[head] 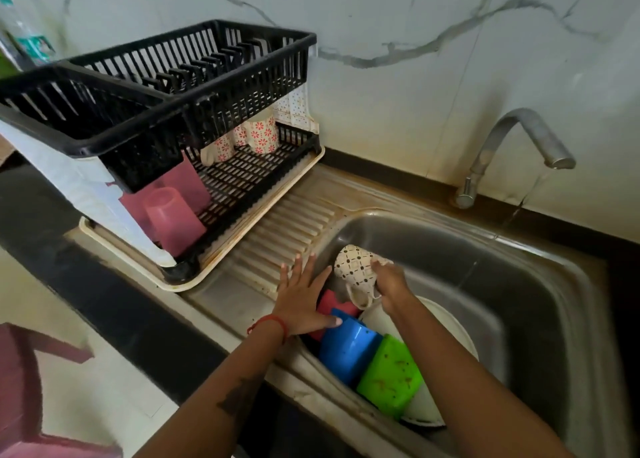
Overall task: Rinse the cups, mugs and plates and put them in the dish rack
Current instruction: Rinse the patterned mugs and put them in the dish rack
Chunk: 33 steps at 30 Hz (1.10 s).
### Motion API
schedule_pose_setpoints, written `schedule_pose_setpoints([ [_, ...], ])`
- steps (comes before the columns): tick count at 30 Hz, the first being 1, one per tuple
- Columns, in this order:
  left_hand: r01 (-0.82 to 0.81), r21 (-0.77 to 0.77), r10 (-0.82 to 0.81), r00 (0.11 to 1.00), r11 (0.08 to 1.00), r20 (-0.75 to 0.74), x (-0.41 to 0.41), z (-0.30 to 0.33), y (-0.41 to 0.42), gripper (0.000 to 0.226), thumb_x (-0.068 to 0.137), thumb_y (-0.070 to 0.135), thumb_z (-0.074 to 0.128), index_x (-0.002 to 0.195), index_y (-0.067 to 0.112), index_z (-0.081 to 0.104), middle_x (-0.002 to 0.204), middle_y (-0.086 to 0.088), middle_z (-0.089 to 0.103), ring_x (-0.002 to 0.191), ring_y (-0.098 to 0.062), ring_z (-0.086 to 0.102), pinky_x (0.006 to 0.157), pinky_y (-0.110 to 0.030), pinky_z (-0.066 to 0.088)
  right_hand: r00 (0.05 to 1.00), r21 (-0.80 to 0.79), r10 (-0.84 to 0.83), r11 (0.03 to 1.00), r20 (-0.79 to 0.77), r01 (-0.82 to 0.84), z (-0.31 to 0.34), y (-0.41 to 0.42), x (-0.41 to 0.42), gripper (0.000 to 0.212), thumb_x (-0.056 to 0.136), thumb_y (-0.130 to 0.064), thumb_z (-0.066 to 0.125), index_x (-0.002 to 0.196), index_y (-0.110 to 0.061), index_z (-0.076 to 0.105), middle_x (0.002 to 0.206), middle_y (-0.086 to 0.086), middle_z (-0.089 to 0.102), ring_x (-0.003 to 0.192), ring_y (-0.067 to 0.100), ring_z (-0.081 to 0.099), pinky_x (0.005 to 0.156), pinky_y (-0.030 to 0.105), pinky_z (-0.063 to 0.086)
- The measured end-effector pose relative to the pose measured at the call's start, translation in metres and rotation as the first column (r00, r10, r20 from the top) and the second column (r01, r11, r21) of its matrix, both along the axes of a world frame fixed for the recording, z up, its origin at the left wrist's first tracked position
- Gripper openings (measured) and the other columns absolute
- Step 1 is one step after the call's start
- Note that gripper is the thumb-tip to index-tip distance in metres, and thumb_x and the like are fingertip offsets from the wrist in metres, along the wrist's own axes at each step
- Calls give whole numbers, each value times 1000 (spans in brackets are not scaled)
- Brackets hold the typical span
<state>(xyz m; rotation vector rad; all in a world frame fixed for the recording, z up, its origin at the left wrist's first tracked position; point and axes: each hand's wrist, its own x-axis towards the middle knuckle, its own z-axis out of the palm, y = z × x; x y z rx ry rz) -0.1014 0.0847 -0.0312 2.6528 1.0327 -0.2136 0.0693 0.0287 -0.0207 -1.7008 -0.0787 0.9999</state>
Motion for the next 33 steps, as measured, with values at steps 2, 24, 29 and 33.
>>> schedule_pose_setpoints([
  [2,-47,-56,49,998,997,25,2,3,2,103,77,72,56,153,29,1,157,-7,-25,141,-28,-31,109,-47,-25,998,41,-35,999,48,33,16,-5,10,27,97,-23,54,111,0,60,98,14,64,71,22,62,41,17,47],
  [24,283,-902,899,387,-327,-204,158,97,-75,48,85,50,64,110,9,61,101,-18,70,93,-31,66,71,-41,57,571,-98,289,935,769,-342,130,-104,56,26,99,-34,46,91,-18,65,86,-2,66,80,16,63,66,16,49],
  [29,261,-907,891,404,-330,-208,172,103,-79,51,87,51,61,112,7,61,99,-17,70,88,-29,66,80,-39,56,358,-367,462,879,811,-303,124,-124,74,44,100,-43,38,125,-12,57,119,11,63,104,23,59,87,37,51],
  [33,326,-883,885,430,-338,-180,180,109,-82,50,84,46,67,116,8,59,117,-20,64,107,-34,62,92,-47,52,287,-378,436,895,853,-235,124,-125,74,40,102,-39,36,115,-12,62,108,10,68,94,20,63,82,34,53],
])
